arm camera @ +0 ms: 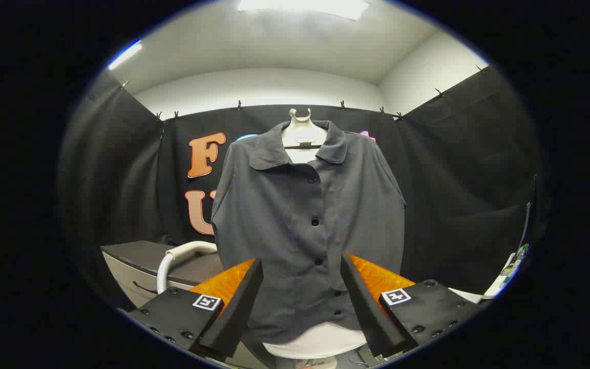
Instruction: Iron the clothes twice with a garment steamer, once on the left side and once on the right side.
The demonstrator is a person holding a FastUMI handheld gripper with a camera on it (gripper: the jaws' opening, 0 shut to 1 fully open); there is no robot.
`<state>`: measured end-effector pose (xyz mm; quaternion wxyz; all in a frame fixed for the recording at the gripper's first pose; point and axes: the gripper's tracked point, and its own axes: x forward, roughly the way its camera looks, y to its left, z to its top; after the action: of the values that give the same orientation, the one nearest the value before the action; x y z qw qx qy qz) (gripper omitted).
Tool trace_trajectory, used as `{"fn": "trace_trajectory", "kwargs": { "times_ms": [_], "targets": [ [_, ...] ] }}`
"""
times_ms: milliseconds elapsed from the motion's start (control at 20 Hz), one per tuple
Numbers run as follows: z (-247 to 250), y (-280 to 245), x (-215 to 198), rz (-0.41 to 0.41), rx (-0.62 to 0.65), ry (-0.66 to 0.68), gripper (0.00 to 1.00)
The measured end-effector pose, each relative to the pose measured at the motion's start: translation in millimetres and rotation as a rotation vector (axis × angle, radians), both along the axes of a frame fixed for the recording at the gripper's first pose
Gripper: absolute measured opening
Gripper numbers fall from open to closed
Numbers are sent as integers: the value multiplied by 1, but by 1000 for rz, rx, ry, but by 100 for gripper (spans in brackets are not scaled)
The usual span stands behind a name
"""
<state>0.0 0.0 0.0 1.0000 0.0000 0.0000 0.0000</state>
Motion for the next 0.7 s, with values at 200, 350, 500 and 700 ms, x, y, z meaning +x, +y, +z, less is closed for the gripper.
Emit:
{"fn": "trace_trajectory", "kwargs": {
  "times_ms": [200,350,500,700],
  "targets": [
    [-3,-1,-4,-4,6,2,98],
    [-8,0,-3,-6,9,20,98],
    [-11,7,-3,7,17,25,98],
    [-15,24,1,52,8,51,98]
  ]
}}
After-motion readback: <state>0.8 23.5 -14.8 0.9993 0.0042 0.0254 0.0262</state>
